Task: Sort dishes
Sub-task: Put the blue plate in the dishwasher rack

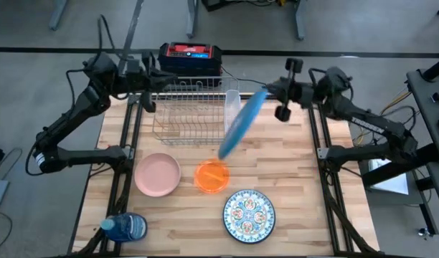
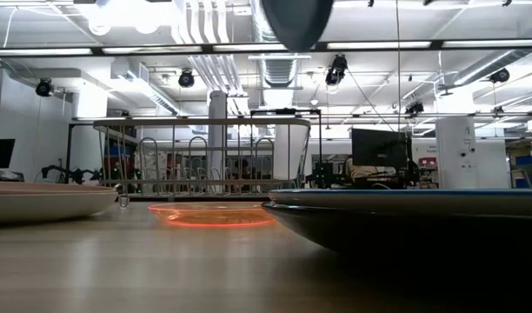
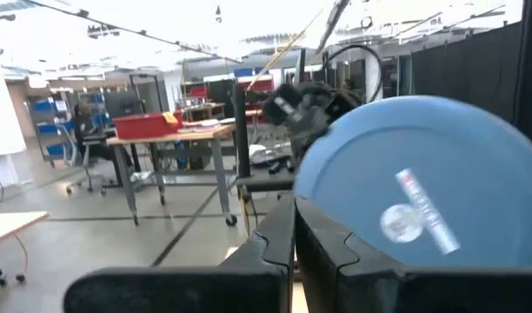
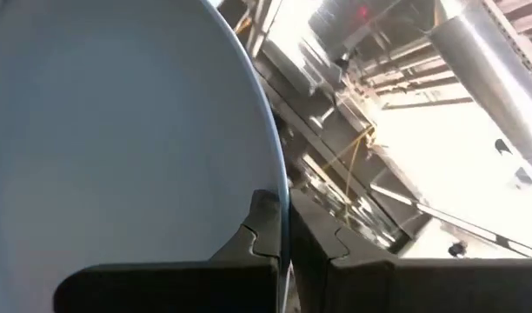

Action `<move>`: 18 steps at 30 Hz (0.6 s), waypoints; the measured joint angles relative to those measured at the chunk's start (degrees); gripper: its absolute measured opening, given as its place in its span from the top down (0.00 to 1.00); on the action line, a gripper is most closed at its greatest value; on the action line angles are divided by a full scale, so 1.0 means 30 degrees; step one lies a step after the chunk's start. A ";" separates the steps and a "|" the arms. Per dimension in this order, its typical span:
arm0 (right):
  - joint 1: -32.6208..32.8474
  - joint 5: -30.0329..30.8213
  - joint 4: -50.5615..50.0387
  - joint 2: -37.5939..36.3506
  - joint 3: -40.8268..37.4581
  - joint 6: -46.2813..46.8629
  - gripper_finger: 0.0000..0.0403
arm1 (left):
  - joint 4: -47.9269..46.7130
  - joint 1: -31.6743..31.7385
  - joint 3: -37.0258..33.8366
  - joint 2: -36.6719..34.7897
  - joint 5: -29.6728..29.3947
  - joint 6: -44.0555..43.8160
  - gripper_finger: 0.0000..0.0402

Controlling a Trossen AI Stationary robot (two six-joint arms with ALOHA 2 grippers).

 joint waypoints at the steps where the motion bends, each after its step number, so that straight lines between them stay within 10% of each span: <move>1: -0.0137 0.0038 -0.0778 0.0581 0.0839 -0.0335 1.00 | -0.0189 0.0000 0.0334 -0.0006 -0.0005 -0.0001 1.00; 9: -0.0468 -0.0042 -0.5978 0.5592 0.7187 -0.6009 1.00 | -0.1781 0.0187 0.3362 -0.0005 -0.0402 0.0633 1.00; 18: -0.0468 -0.0052 -0.6450 1.0299 1.1625 -1.0355 1.00 | -0.5819 0.0466 0.6904 -0.0077 -0.6212 0.4203 1.00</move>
